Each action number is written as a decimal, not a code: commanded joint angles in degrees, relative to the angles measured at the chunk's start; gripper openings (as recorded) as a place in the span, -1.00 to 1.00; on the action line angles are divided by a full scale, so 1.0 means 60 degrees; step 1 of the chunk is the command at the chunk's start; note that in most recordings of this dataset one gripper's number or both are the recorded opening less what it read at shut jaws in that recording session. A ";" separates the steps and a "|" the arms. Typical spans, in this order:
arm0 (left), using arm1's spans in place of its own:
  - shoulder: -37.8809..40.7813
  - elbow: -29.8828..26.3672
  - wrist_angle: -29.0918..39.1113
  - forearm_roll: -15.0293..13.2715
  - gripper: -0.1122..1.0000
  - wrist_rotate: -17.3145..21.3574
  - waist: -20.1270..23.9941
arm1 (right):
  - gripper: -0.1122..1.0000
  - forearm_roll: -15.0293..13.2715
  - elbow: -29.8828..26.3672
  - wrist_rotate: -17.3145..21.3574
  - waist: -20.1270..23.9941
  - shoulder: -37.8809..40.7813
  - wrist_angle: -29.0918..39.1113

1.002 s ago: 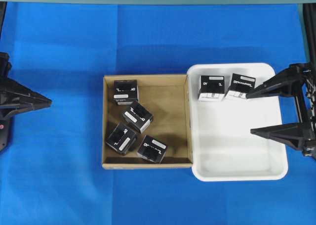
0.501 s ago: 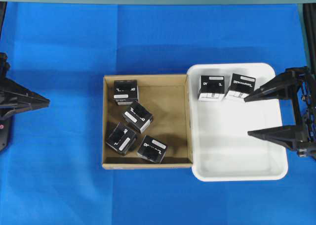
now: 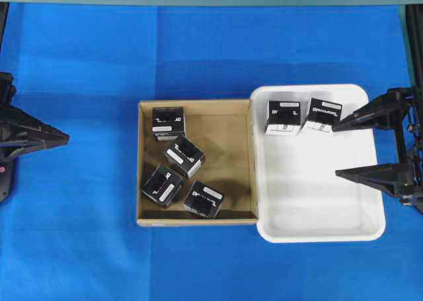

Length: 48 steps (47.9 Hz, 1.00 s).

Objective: Pick a box that is randomly placed inside the cardboard box.

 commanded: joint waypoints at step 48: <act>0.0410 -0.0059 -0.0117 0.0015 -0.93 -0.0454 0.0000 | 0.98 -0.0029 0.0103 -0.0015 -0.0396 -0.0161 -0.0190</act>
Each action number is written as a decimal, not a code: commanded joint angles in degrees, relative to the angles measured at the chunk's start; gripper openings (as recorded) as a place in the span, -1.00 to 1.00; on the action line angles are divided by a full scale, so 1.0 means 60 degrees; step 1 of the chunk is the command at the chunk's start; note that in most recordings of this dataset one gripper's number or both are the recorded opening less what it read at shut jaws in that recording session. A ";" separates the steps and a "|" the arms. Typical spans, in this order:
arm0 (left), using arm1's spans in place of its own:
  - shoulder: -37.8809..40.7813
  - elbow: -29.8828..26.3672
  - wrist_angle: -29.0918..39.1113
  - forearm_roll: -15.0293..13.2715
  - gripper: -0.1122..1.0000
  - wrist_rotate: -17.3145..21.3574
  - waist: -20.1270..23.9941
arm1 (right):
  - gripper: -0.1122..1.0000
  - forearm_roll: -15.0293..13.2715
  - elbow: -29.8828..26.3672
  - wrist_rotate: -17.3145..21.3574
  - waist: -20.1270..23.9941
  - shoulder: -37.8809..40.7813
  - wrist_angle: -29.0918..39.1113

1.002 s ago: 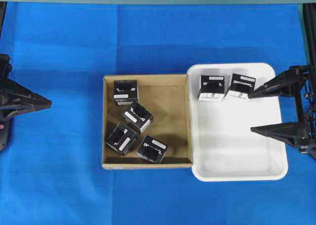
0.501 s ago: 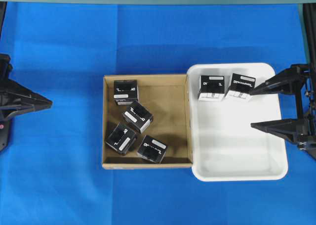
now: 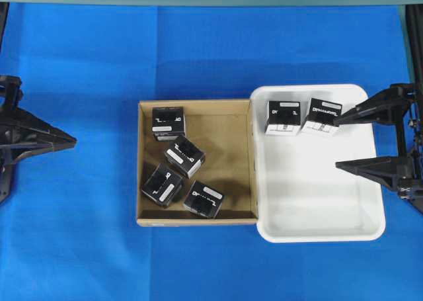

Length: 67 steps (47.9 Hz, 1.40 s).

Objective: Pick a box that is randomly placed inside the cardboard box.

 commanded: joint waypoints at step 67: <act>-0.0015 0.0073 0.0117 0.0029 -0.93 -0.0132 0.0000 | 0.98 -0.0132 0.0015 -0.0044 -0.0601 -0.0278 -0.0410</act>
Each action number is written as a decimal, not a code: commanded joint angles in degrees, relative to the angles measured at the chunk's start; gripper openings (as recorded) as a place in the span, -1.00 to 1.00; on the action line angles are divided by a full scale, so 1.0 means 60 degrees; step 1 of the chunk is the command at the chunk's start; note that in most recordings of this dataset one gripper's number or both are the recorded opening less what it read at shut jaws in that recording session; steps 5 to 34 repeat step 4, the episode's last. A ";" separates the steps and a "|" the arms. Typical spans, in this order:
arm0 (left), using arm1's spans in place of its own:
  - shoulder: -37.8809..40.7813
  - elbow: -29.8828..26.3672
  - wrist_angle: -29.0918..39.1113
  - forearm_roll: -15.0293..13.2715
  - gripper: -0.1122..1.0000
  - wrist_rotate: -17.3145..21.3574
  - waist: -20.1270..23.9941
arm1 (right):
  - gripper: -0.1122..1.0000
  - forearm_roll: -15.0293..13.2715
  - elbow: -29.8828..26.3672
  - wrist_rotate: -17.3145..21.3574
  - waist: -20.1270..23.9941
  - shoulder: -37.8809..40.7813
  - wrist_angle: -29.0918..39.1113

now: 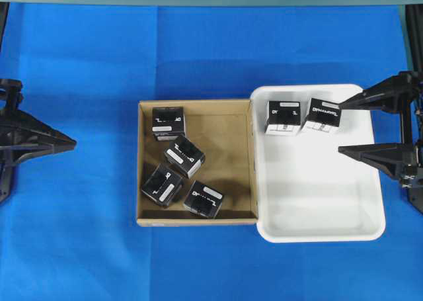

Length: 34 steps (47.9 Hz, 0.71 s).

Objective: Pick a box that is randomly placed inside the cardboard box.

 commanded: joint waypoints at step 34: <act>0.0044 -0.0117 -0.0044 0.0029 -0.93 -0.0044 0.0000 | 0.98 -0.0015 0.0044 0.0015 0.0000 -0.0044 0.0073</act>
